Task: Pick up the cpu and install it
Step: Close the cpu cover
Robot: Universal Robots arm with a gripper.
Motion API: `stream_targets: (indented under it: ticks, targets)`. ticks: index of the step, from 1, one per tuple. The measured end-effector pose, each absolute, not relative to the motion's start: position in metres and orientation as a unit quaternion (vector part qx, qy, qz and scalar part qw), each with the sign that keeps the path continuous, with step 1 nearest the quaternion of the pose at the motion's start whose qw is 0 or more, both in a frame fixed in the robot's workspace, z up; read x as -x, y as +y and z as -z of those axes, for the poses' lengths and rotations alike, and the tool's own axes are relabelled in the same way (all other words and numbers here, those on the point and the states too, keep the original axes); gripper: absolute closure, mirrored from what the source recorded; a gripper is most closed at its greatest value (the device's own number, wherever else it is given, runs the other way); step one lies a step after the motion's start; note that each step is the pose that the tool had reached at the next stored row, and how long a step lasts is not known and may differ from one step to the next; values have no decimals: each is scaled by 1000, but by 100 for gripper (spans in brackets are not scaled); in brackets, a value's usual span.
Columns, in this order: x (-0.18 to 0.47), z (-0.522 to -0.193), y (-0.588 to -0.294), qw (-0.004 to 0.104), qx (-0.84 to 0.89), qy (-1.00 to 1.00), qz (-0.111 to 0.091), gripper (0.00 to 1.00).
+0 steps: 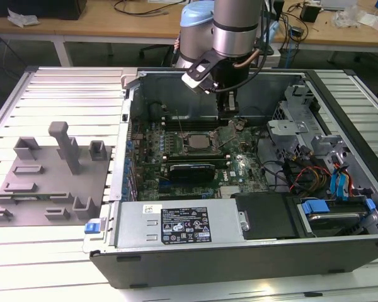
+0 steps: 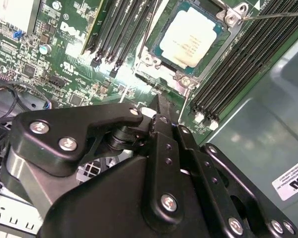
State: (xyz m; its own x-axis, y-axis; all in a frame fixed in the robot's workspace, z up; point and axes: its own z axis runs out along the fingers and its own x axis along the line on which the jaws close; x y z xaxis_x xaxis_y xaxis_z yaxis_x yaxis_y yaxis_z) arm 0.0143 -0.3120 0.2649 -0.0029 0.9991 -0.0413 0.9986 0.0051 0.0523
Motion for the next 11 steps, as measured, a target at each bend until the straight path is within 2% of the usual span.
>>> stream_targets:
  ticks: [11]
  targets:
    - [-24, -265, -312, 33, -705, 708, -4, 89]
